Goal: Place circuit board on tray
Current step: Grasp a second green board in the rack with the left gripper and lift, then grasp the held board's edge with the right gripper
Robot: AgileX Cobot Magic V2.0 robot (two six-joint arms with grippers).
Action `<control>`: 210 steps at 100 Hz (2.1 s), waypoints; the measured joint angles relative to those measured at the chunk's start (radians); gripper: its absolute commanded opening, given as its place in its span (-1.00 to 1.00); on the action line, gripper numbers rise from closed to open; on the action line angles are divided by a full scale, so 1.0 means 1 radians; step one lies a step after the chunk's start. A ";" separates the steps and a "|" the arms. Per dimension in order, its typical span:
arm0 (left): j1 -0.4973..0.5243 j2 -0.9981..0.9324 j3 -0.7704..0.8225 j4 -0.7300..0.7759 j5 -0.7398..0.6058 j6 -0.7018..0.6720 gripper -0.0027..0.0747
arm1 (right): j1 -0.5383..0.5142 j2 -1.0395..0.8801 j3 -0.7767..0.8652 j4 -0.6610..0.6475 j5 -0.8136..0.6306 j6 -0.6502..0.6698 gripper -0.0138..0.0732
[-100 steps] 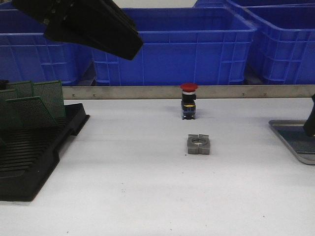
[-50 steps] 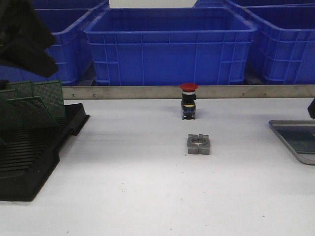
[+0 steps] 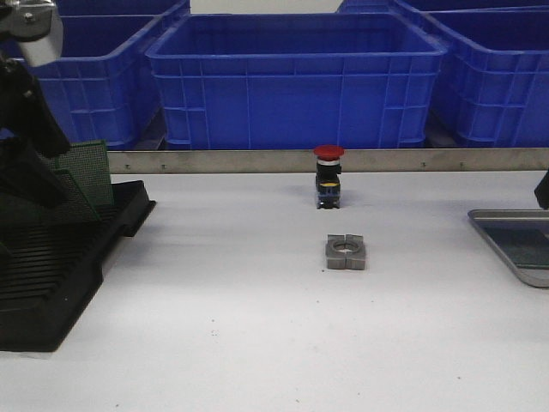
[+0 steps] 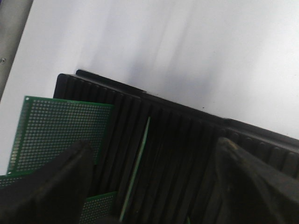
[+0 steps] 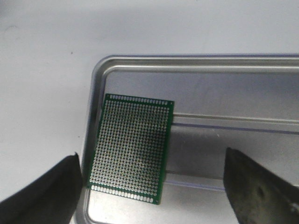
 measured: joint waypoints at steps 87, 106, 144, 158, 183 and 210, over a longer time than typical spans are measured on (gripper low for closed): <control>-0.050 -0.050 -0.070 -0.042 0.174 -0.028 -0.98 | 0.003 -0.230 0.000 0.002 0.159 -0.026 0.77; -0.115 -0.059 -0.070 -0.125 0.299 -0.028 -0.98 | 0.074 -0.372 0.000 0.002 0.250 -0.162 0.77; -0.169 -0.059 -0.070 -0.385 0.531 0.064 -0.98 | 0.314 -0.432 0.000 0.133 0.516 -0.574 0.77; -0.169 -0.059 -0.070 -0.477 0.592 0.106 -0.98 | 0.377 -0.409 0.000 0.133 0.567 -0.620 0.77; -0.185 -0.059 -0.070 -0.547 0.598 0.133 -0.98 | 0.497 -0.358 0.000 0.169 0.571 -0.633 0.77; -0.191 -0.059 -0.070 -0.548 0.598 0.137 -0.98 | 0.634 -0.238 0.000 0.316 0.433 -0.633 0.77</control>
